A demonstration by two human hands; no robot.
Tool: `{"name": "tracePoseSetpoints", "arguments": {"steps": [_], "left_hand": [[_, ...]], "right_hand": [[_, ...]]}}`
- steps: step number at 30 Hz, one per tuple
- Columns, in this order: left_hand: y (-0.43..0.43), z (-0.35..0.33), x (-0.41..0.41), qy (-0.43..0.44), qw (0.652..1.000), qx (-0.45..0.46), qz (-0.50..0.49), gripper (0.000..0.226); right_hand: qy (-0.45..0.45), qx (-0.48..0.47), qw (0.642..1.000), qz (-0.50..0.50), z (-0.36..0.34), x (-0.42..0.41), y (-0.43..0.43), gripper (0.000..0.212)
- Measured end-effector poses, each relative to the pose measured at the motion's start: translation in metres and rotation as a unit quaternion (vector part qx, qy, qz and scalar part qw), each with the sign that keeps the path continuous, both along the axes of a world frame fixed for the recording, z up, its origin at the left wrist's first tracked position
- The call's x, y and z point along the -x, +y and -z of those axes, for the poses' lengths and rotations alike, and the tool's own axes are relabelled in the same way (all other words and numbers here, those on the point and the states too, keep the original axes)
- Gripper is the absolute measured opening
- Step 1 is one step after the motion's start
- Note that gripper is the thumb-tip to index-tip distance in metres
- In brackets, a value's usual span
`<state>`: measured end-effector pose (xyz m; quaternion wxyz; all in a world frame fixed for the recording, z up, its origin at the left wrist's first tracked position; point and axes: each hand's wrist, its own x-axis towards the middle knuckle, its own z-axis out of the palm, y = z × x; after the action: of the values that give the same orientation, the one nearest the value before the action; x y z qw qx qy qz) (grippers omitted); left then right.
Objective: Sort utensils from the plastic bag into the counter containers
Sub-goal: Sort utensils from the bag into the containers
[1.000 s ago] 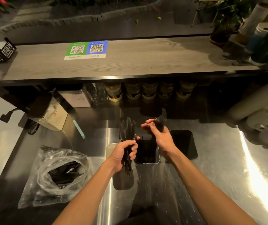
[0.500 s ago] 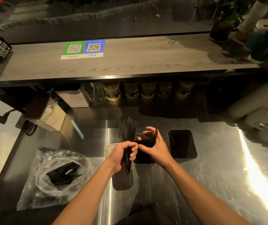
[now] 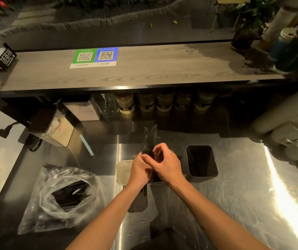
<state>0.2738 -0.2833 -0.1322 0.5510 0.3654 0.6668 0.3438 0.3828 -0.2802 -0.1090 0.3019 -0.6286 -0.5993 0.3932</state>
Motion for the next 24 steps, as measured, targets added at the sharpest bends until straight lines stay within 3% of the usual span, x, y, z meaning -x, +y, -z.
{"name": "tracePoseSetpoints", "arguments": {"steps": [2,4,6,12,14,16,20,24], "left_hand": [[-0.003,0.001,-0.005,0.021,1.000,-0.017,0.013,0.035],[-0.002,0.000,-0.003,0.061,0.997,-0.032,0.028,0.017],[0.000,-0.002,0.004,0.056,0.995,-0.029,0.076,0.025],[-0.001,-0.002,0.015,-0.090,0.991,0.002,0.103,0.031],[0.000,0.003,0.016,-0.126,0.987,0.020,0.095,0.043],[0.000,0.003,0.015,-0.141,0.986,0.045,0.080,0.058],[0.004,0.005,0.019,-0.138,0.989,0.048,0.015,0.051],[0.009,0.006,0.023,-0.131,0.991,0.033,0.002,0.043]], "right_hand": [[-0.004,0.028,0.999,0.015,-0.002,0.008,0.002,0.036],[0.014,0.044,0.999,0.017,0.000,0.008,0.005,0.029],[0.031,0.056,0.998,0.007,0.002,0.004,0.009,0.022],[0.162,0.094,0.981,0.056,0.001,-0.009,0.012,0.013],[0.172,0.103,0.978,0.059,0.002,-0.014,0.013,0.012],[0.172,0.091,0.979,0.063,0.001,-0.019,0.014,0.014],[0.217,0.018,0.970,0.110,-0.002,-0.029,0.014,0.013],[0.119,-0.047,0.986,0.111,0.003,-0.034,0.011,0.016]]}}
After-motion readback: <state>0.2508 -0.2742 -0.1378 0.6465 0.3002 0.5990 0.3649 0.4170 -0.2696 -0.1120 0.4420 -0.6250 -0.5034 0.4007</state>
